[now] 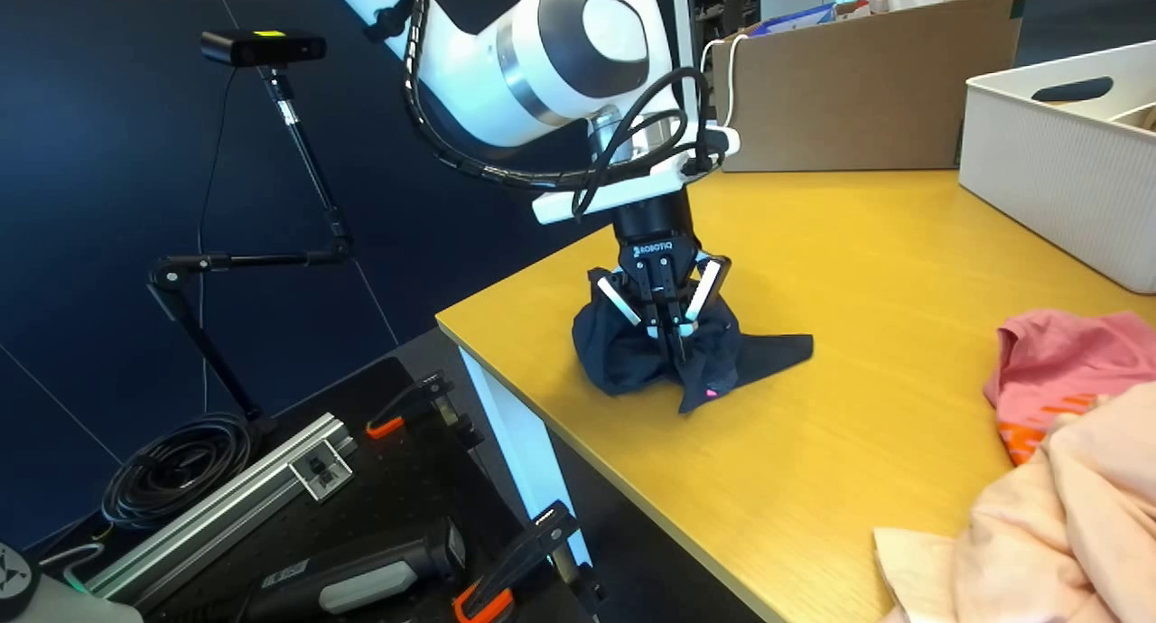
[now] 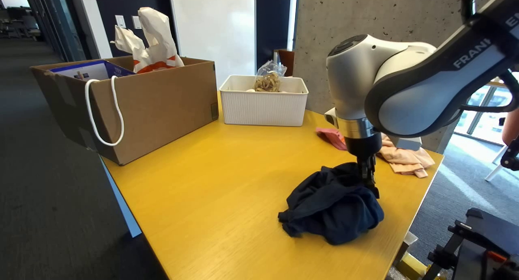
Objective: Move the dark blue t-shirt forwards then unfold it.
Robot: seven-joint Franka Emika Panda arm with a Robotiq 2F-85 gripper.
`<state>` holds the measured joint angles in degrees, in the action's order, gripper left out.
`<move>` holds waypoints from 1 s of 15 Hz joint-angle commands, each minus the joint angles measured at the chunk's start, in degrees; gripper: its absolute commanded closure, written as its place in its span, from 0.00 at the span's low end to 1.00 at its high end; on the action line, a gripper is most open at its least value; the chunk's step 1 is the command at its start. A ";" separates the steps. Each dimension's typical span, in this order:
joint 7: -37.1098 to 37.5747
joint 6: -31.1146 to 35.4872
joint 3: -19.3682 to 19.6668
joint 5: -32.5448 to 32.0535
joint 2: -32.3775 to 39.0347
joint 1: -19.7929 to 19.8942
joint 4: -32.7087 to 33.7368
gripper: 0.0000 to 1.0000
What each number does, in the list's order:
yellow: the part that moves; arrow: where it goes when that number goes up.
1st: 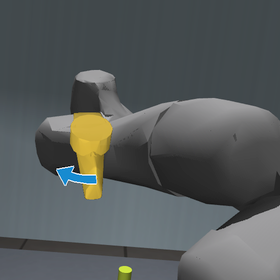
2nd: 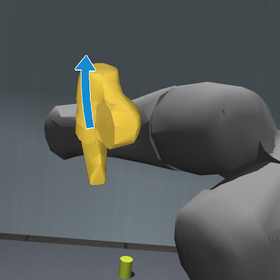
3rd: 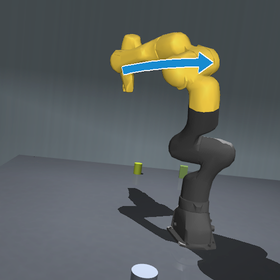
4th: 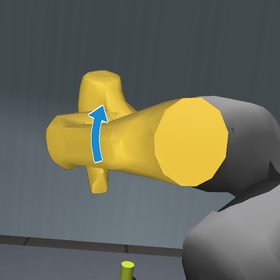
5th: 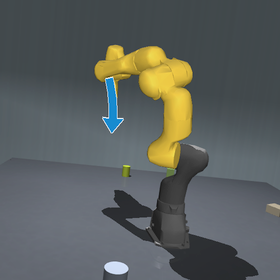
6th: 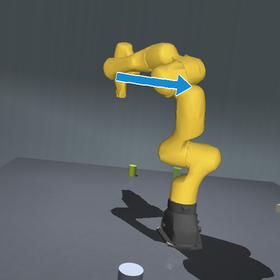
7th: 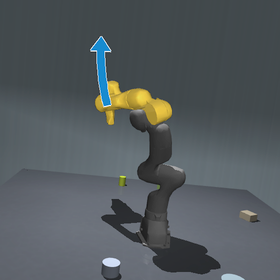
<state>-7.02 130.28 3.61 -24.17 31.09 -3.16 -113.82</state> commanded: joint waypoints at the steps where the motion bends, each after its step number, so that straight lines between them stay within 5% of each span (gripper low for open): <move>1: -0.82 0.45 -0.08 -1.05 -1.26 0.21 0.39 1.00; 7: -0.76 0.23 0.44 -1.14 -5.70 0.79 2.34 0.99; 15: -0.44 -1.50 0.92 3.45 -1.59 4.96 19.19 0.99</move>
<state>-7.11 129.92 4.33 -23.10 26.42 0.67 -101.32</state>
